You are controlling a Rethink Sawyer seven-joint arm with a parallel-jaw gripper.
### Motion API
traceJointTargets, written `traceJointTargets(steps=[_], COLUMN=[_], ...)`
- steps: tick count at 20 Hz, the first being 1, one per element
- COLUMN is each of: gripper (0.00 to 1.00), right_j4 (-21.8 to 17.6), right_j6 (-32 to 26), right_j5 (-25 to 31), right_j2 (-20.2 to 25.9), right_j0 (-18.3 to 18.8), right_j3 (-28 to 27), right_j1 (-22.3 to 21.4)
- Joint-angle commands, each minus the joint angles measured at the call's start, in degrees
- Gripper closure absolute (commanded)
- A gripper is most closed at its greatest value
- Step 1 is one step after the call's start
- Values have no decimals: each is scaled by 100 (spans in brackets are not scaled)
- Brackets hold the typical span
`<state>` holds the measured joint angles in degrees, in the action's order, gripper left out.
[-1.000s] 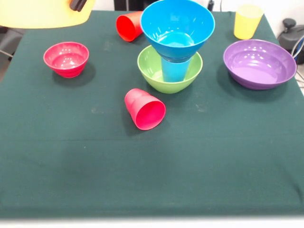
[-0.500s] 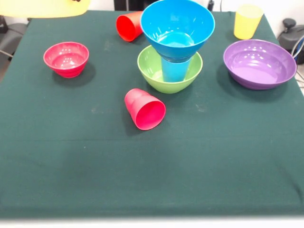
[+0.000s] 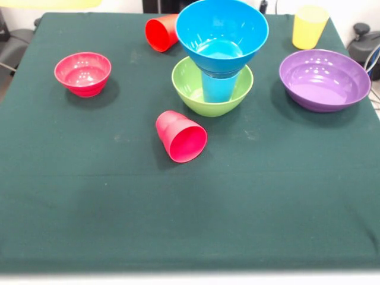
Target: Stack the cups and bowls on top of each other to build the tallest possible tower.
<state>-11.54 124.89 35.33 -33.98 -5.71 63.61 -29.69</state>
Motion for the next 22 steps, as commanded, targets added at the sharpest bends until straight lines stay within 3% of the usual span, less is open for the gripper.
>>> traceJointTargets(steps=[1, 3, 9, 14, 22], gripper=[100, 100, 100, 100, 100], right_j4=[113, 48, 24, -3, -120], right_j6=[644, 397, 401, 308, 417], right_j5=[547, 737, 825, 631, 611], right_j2=[385, 372, 378, 501, 269], right_j0=[-129, -138, -192, -114, -255], right_j3=[330, 231, 52, -12, -63], right_j1=[195, 246, 396, 465, 604])
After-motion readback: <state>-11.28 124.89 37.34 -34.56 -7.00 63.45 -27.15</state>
